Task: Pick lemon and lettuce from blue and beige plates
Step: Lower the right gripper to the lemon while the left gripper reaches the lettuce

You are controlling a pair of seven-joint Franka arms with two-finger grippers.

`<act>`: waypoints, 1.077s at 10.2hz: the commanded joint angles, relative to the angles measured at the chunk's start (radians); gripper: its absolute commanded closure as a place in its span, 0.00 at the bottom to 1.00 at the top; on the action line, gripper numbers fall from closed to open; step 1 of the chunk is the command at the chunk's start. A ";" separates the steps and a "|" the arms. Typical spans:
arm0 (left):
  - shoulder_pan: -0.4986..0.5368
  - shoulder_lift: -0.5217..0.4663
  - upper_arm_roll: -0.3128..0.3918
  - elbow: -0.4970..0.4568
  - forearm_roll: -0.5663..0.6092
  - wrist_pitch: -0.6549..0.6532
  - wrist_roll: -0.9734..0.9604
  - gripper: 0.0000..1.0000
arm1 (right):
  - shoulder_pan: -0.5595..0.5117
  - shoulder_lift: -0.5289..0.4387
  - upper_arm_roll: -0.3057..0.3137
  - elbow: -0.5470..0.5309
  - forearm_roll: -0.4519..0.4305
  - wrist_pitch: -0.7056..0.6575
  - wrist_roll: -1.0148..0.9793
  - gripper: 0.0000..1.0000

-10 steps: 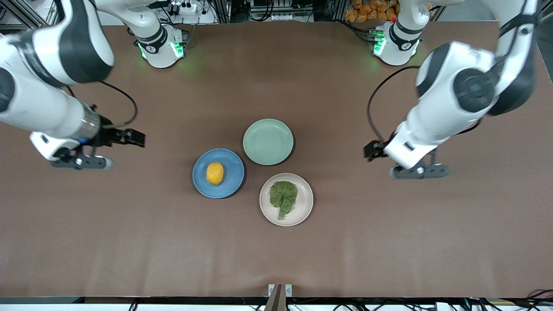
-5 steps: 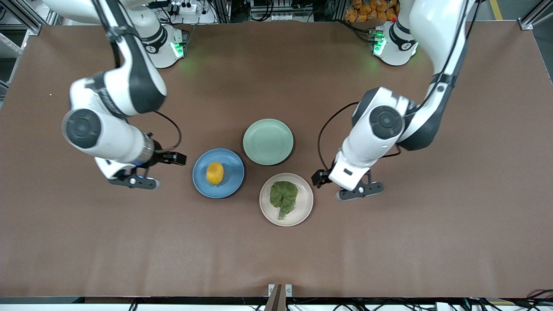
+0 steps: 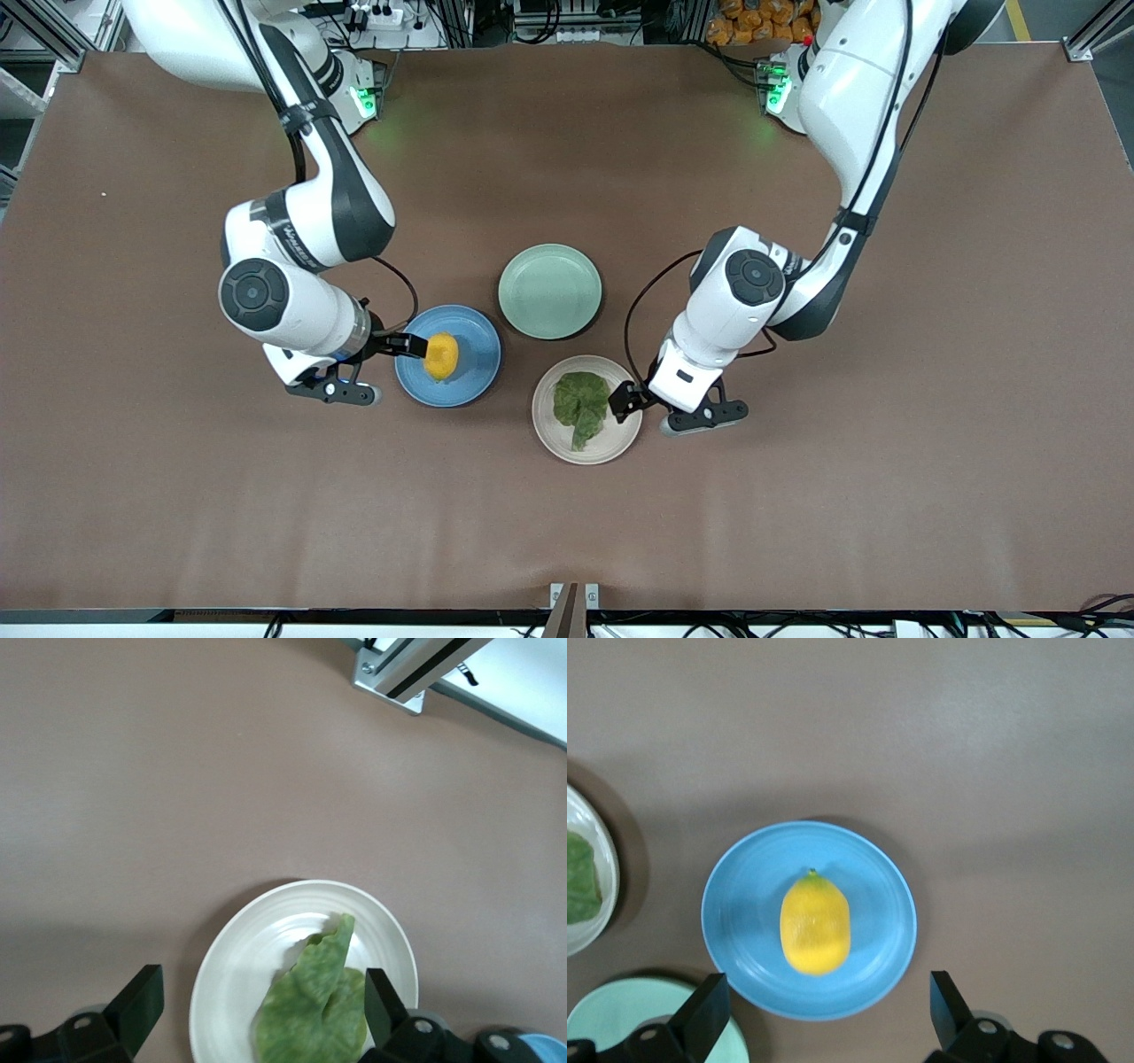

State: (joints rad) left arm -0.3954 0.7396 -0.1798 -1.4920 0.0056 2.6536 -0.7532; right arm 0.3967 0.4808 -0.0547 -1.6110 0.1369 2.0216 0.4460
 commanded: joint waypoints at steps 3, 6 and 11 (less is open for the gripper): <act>-0.279 0.128 0.275 0.093 0.019 0.094 -0.085 0.00 | 0.022 0.016 -0.005 -0.096 0.018 0.158 0.013 0.00; -0.356 0.175 0.339 0.114 0.017 0.097 -0.098 0.00 | 0.042 0.041 0.001 -0.162 0.018 0.276 0.028 0.00; -0.411 0.225 0.341 0.116 0.019 0.144 -0.104 0.00 | 0.077 0.094 0.007 -0.198 0.016 0.387 0.054 0.00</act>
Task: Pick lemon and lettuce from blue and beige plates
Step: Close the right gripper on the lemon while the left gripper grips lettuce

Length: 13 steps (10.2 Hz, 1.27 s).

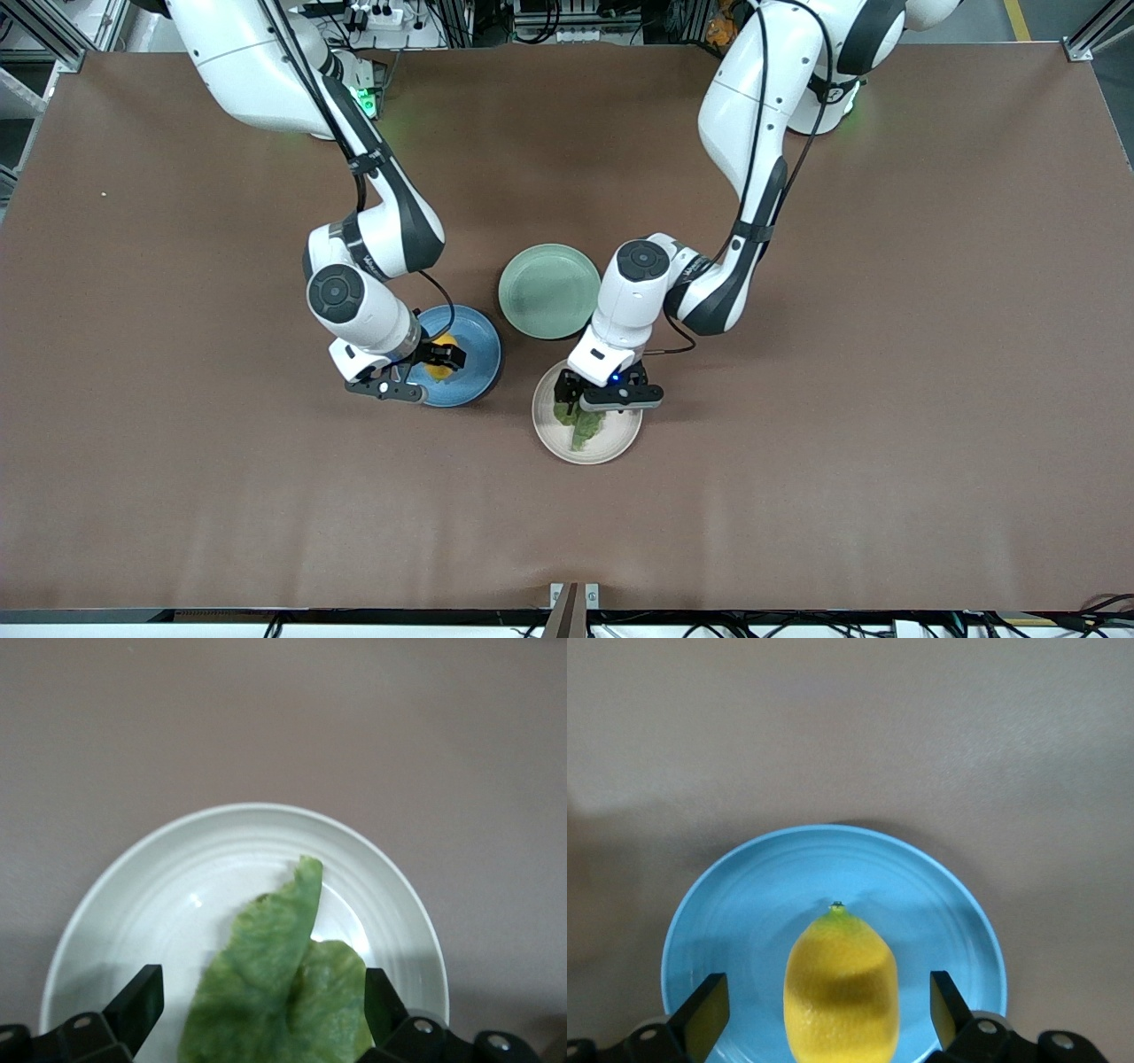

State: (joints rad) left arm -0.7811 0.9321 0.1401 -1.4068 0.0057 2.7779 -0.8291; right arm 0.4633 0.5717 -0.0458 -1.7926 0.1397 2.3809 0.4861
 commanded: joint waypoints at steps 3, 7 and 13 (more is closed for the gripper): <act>-0.029 0.043 0.022 0.029 0.020 0.022 -0.028 0.00 | 0.018 0.017 -0.002 -0.028 0.008 0.052 0.012 0.00; -0.029 0.057 0.030 0.029 0.020 0.022 -0.027 0.00 | 0.023 0.054 -0.003 -0.036 0.003 0.096 0.011 0.00; -0.027 0.059 0.027 0.026 0.011 0.022 -0.045 0.58 | 0.015 0.037 -0.002 -0.024 0.014 0.078 0.016 0.73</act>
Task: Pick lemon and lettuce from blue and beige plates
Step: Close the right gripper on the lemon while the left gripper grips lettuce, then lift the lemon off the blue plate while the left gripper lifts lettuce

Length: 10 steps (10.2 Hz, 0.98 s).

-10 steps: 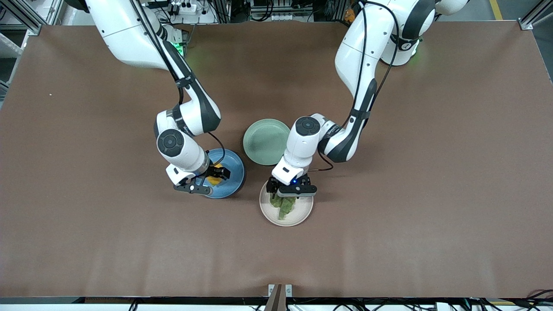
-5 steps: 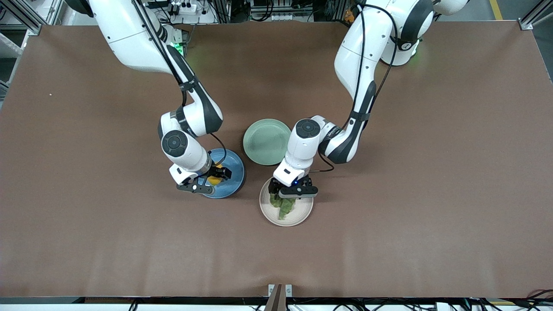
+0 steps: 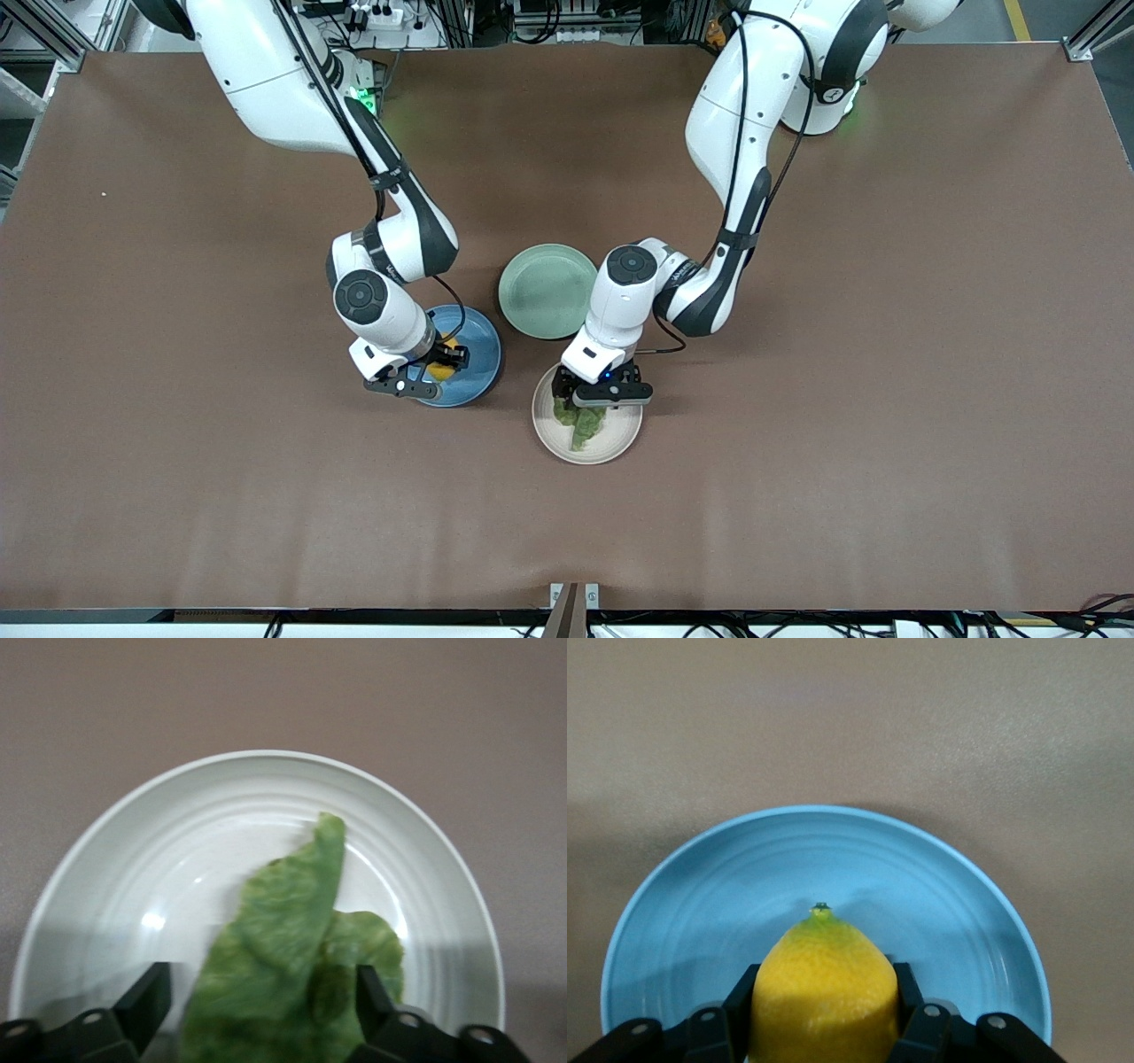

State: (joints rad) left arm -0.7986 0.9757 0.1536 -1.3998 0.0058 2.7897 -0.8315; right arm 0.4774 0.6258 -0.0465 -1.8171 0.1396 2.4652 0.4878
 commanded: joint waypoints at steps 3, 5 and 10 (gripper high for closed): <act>-0.011 0.015 0.014 0.015 0.013 0.010 -0.063 1.00 | -0.040 -0.092 0.001 0.019 0.015 -0.122 0.002 0.76; -0.013 0.009 0.014 0.010 0.017 0.010 -0.067 1.00 | -0.086 -0.161 0.001 0.030 0.015 -0.230 -0.026 0.77; -0.039 -0.032 0.014 -0.073 0.023 0.001 -0.063 1.00 | -0.245 -0.311 -0.015 0.018 0.000 -0.452 -0.334 0.77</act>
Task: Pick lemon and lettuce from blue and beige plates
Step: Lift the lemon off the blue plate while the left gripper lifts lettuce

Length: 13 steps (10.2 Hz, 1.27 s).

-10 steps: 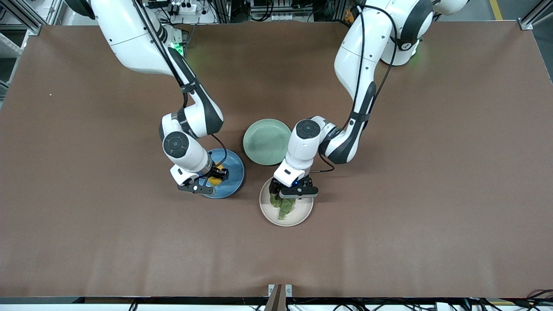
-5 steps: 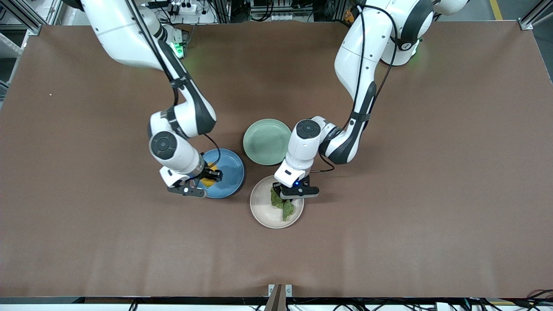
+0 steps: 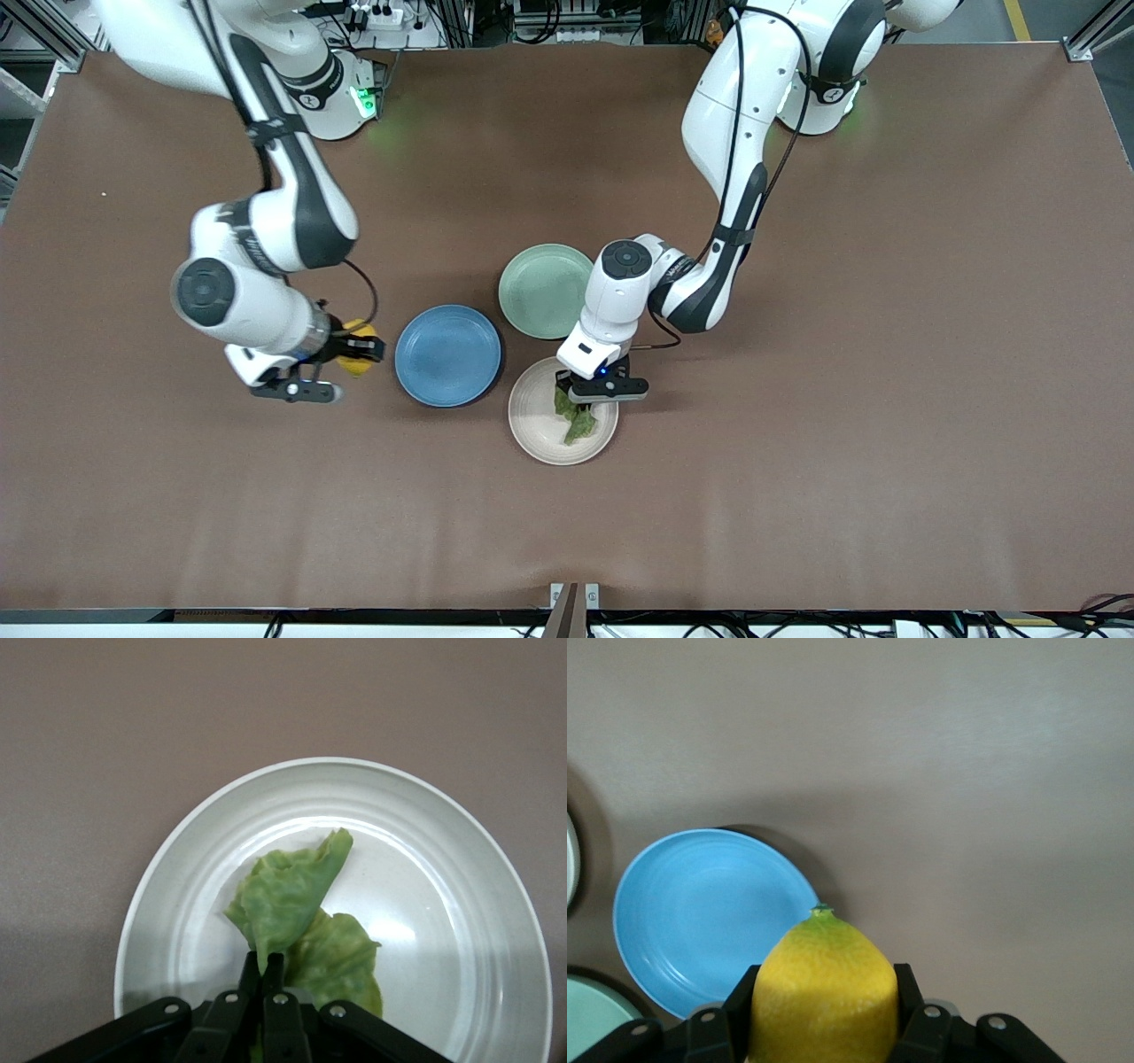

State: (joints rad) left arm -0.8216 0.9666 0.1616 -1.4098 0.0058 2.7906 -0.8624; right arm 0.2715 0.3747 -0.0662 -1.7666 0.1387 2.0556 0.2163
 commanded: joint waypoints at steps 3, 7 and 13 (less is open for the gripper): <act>-0.010 -0.065 0.007 -0.125 0.025 -0.003 -0.011 1.00 | -0.107 -0.092 -0.039 -0.051 -0.081 -0.080 -0.256 0.77; 0.009 -0.117 0.007 -0.184 0.023 -0.005 0.028 1.00 | -0.179 -0.088 -0.084 -0.106 -0.123 -0.019 -0.446 0.76; 0.074 -0.322 0.003 -0.175 0.023 -0.294 0.060 1.00 | -0.192 0.001 -0.089 -0.241 -0.119 0.244 -0.465 0.76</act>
State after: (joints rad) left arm -0.7613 0.7153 0.1697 -1.5467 0.0059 2.5491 -0.8093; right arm 0.0859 0.3540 -0.1617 -1.9998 0.0313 2.2639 -0.2396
